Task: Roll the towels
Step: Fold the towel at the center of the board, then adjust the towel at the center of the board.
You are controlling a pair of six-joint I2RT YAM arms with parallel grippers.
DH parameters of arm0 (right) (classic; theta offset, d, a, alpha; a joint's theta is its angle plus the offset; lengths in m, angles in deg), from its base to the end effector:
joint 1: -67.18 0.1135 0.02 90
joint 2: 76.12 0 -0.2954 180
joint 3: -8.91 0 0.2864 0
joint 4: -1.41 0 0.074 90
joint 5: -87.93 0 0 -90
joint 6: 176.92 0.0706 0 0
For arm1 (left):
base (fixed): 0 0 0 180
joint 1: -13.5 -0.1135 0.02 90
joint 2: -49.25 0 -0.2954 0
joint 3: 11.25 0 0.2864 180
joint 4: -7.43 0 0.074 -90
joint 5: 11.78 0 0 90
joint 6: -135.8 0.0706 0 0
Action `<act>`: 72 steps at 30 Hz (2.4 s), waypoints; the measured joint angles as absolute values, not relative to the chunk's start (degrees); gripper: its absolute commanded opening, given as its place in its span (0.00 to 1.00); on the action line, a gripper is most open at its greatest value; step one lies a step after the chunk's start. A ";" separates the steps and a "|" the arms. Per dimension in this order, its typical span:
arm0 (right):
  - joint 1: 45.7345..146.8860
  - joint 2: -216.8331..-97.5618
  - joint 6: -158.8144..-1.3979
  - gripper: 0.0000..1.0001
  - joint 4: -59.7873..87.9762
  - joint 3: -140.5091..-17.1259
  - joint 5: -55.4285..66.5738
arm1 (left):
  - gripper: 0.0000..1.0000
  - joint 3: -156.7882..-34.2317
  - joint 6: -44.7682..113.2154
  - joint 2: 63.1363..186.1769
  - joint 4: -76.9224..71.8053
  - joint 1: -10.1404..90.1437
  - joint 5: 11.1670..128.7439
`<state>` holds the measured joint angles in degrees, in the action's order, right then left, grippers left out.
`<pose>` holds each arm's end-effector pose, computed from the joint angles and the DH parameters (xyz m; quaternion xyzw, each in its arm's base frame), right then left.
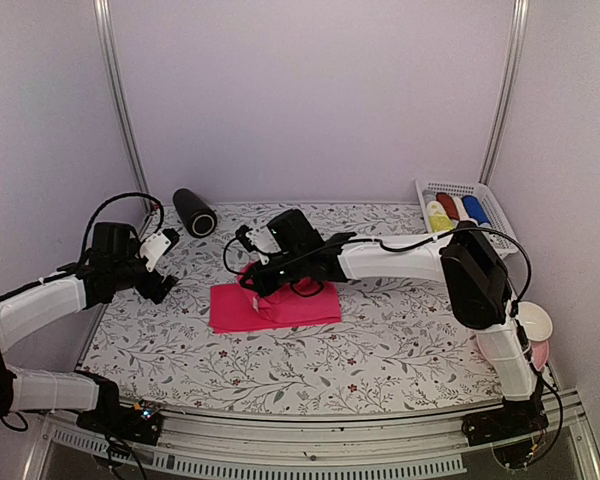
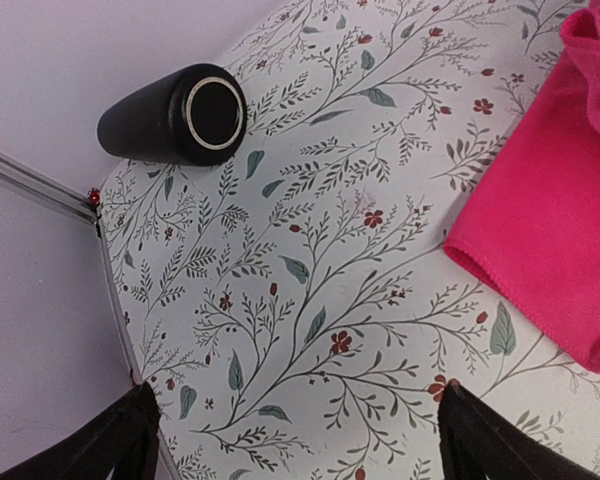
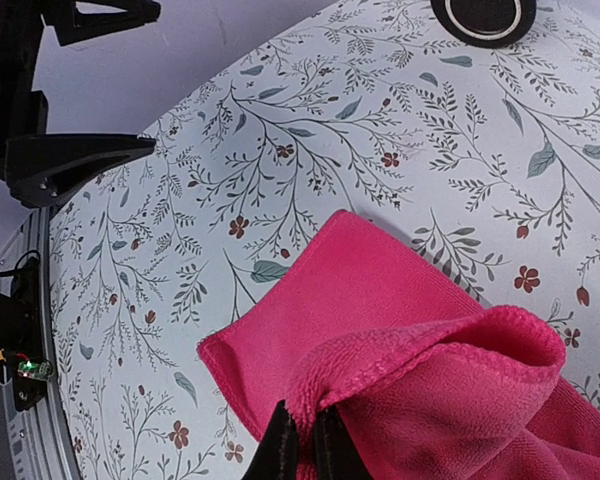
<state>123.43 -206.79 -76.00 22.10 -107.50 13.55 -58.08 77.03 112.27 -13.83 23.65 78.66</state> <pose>0.3211 0.5148 0.1857 -0.3965 0.7865 0.3537 0.3148 0.2716 -0.0481 0.2090 0.3152 0.8394 0.0844 0.4346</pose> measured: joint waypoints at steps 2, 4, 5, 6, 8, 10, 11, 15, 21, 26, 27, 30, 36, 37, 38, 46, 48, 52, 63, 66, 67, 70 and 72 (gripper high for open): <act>123.50 -208.36 -75.81 0.05 21.97 -108.26 13.57 | 0.97 -58.08 77.03 112.27 -13.83 23.61 78.62; 123.67 -209.30 -75.61 0.08 21.99 -108.68 13.59 | 0.97 -58.08 77.03 112.27 -13.85 23.59 78.62; 123.78 -209.83 -75.50 0.11 21.97 -109.03 13.66 | 0.97 -58.08 77.03 112.30 -13.83 23.59 78.62; 123.93 -210.66 -75.39 0.16 21.71 -109.81 13.75 | 0.97 -58.08 77.03 112.30 -13.83 23.57 78.60; 124.20 -211.99 -75.04 0.29 21.20 -110.91 13.85 | 0.97 -58.08 77.03 112.30 -13.83 23.55 78.60; 124.53 -213.32 -74.69 0.39 20.81 -112.00 14.40 | 0.97 -58.08 77.03 112.34 -13.83 23.55 78.58; 124.68 -213.87 -74.43 0.44 20.74 -112.41 14.75 | 0.97 -58.08 77.03 112.38 -13.83 23.55 78.58; 125.36 -215.09 -74.08 0.55 19.46 -113.33 17.79 | 0.97 -58.08 77.03 112.84 -13.85 23.55 78.40; 125.66 -213.08 -74.32 0.64 16.29 -110.18 18.88 | 0.97 -58.85 77.00 113.37 -14.55 23.48 75.50; 124.20 -202.33 -76.24 0.62 16.48 -98.23 13.42 | 0.97 -64.62 77.48 116.73 -16.43 24.09 68.00; 123.72 -200.28 -76.48 0.62 16.57 -96.41 12.50 | 0.97 -66.69 77.70 118.42 -16.72 24.46 66.34; 120.98 -192.95 -77.14 0.61 16.79 -90.05 8.35 | 0.97 -73.75 78.91 125.45 -17.90 26.63 61.00; 117.31 -186.85 -77.90 0.51 17.31 -81.20 1.57 | 0.97 -86.72 81.90 142.31 -23.49 30.12 52.46; 117.25 -186.85 -77.95 0.49 17.49 -80.20 1.16 | 0.97 -89.08 82.23 145.50 -24.63 30.41 51.47; 117.33 -186.96 -77.95 0.48 17.90 -79.28 1.05 | 0.95 -91.17 82.56 148.45 -25.74 30.61 50.64; 118.23 -189.81 -77.73 0.45 19.50 -78.21 2.49 | 0.84 -99.26 84.87 160.78 -33.15 30.91 46.86; 118.23 -190.66 -77.69 0.45 19.50 -78.21 3.04 | 0.79 -100.05 85.57 161.93 -34.64 30.91 46.27; 118.23 -191.82 -77.58 0.44 19.52 -77.90 3.56 | 0.66 -102.23 87.28 165.02 -37.59 30.91 44.76; 118.30 -191.82 -77.27 0.44 19.65 -76.85 4.02 | 0.27 -103.72 89.79 167.73 -43.34 30.34 42.38; 118.41 -191.82 -77.27 0.44 19.83 -76.55 4.02 | 0.17 -103.72 89.99 167.73 -43.58 29.75 41.79; 118.43 -191.82 -77.25 0.44 19.85 -76.55 4.02 | 0.16 -103.72 89.99 167.73 -43.62 29.51 41.62; 118.49 -191.82 -77.23 0.44 19.89 -76.52 4.02 | 0.02 -103.72 90.10 167.70 -43.73 29.08 41.40; 118.49 -191.82 -77.21 0.44 19.91 -76.50 4.00 | 0.00 -103.72 89.79 167.70 -43.97 28.94 41.31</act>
